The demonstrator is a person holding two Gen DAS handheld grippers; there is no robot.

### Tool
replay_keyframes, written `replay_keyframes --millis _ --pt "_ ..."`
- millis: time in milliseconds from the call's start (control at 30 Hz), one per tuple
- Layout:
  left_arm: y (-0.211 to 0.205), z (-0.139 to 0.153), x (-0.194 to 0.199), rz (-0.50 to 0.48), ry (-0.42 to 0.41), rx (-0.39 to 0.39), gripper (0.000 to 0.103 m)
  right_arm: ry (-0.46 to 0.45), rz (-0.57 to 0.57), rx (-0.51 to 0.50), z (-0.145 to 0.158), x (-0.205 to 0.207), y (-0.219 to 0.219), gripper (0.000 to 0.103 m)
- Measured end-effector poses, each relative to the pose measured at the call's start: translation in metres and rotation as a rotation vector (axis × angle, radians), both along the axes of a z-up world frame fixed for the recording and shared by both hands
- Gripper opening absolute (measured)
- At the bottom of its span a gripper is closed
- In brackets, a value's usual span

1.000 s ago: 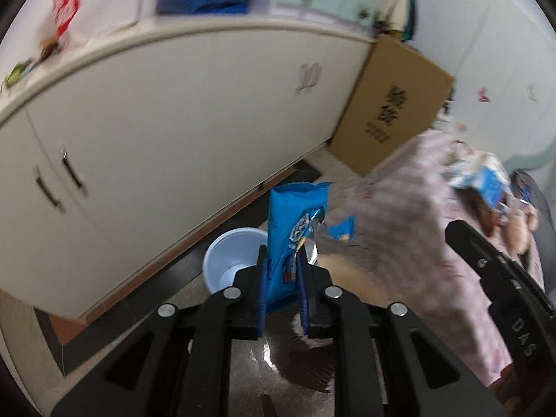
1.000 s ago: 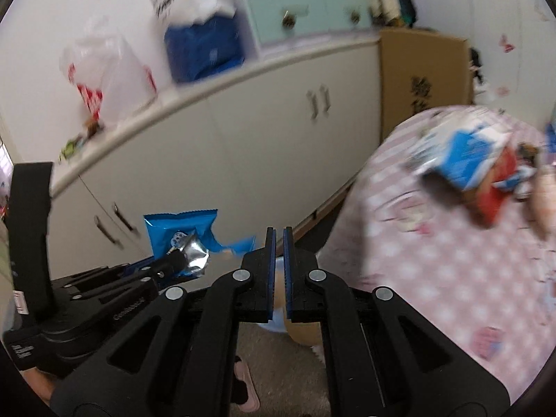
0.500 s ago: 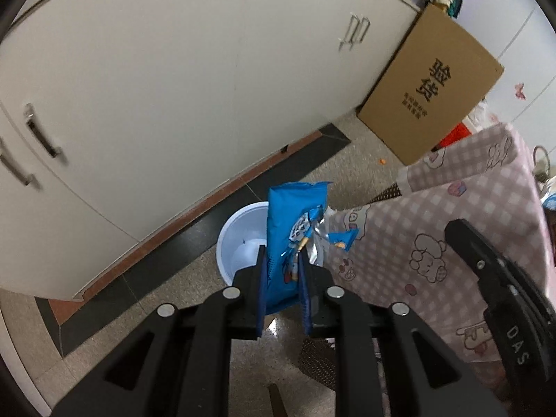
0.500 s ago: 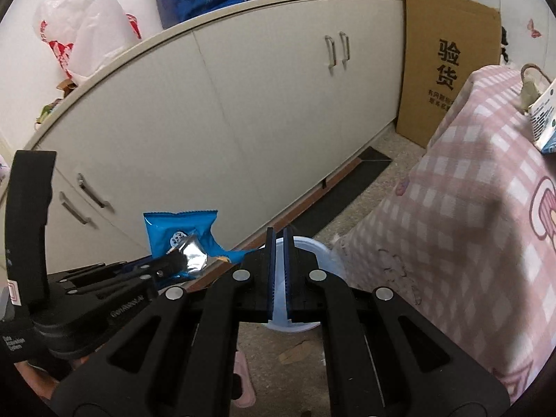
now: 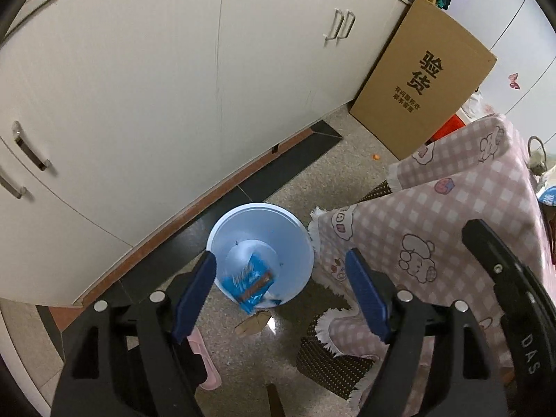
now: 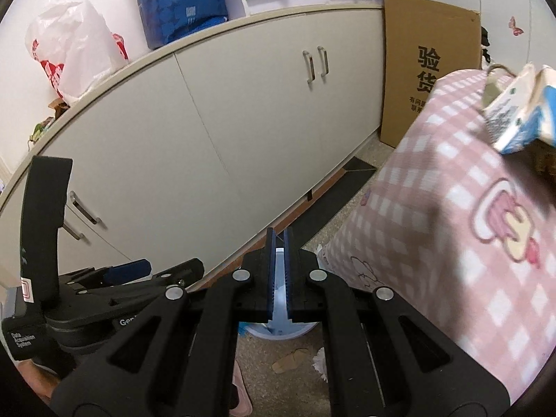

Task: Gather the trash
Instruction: 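Grasp the white-orange plastic bag with the right gripper while the left grasps the white-blue box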

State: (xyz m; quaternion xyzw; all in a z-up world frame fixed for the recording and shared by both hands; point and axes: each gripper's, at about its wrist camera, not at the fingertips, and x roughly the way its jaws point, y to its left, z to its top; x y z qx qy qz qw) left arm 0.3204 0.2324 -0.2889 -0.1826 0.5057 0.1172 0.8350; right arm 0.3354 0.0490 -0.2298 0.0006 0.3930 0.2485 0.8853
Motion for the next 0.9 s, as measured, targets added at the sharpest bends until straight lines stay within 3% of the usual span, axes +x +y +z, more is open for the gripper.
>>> replay_keyframes --millis 367,700,733,800,833,900 --pt "-0.033 0.056 -0.024 -0.034 -0.109 0.005 0.075 -0.054 -0.057 0.057 0.037 -0.027 -0.045 0.006" --pt "-0.117 0.101 -0.028 -0.204 -0.206 0.036 0.078 -0.103 -0.199 0.116 0.067 -0.048 -0.127 0.007" --pt "-0.131 0.105 -0.026 -0.233 -0.219 0.045 0.078 -0.107 -0.224 0.121 0.069 -0.049 -0.139 0.013" --pt "-0.15 0.11 -0.023 -0.271 -0.232 0.061 0.079 -0.111 -0.273 0.133 0.071 -0.052 -0.162 0.035" --pt "-0.163 0.113 -0.02 -0.297 -0.242 0.066 0.079 -0.119 -0.305 0.137 0.073 -0.054 -0.176 0.053" --pt "-0.182 0.117 -0.015 -0.336 -0.251 0.077 0.08 -0.141 -0.361 0.135 0.076 -0.056 -0.201 0.055"
